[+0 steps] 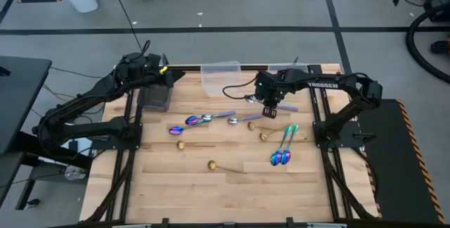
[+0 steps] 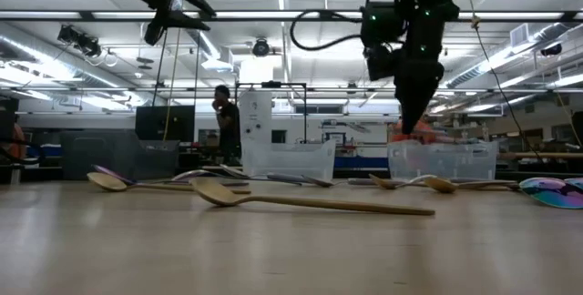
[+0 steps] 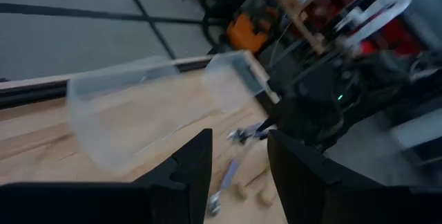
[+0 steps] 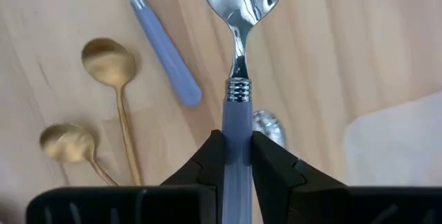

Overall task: Sort silverware by color (type)
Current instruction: Put the purple spoon into the left transparent bin

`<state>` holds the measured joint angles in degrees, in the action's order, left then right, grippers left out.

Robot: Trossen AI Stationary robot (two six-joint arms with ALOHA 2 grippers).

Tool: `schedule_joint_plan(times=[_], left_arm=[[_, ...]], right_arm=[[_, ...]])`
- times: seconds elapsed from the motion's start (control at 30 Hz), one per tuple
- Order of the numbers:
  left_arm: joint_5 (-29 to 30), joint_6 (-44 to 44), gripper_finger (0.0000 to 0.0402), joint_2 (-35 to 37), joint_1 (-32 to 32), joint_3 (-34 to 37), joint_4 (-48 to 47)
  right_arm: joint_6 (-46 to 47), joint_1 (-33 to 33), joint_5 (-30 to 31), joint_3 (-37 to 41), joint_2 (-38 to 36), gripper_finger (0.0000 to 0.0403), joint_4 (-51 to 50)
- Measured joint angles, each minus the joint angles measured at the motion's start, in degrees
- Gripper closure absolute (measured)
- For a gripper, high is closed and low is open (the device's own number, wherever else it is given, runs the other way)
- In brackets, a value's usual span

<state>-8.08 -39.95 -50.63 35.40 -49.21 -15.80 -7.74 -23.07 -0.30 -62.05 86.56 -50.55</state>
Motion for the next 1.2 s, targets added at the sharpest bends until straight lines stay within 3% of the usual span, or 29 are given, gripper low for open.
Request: schedule_joint_plan(times=[0.33, 0.73, 0.97, 1.2], left_arm=[[0.33, 0.5, 0.0253, 0.02, 0.3, 0.0, 11.59], [1.33, -1.48, 0.0253, -0.44, 0.44, 0.0, 11.82], [-2.29, -2.67, 0.0253, -0.48, 0.35, -2.33, 2.67], [-2.71, 5.75, 0.0253, -0.73, -0.21, -7.75, -10.92]], right_arm=[[-6.5, -2.65, 3.83, -7.89, -0.34, 0.034, -4.02], [-12.06, -7.92, 0.48, -13.06, -1.4, 0.0339, -1.93], [-12.33, -7.4, -0.99, -18.89, 2.62, 0.0339, 0.37], [-9.93, -6.36, -0.79, -30.83, 13.58, 0.0339, -1.0]])
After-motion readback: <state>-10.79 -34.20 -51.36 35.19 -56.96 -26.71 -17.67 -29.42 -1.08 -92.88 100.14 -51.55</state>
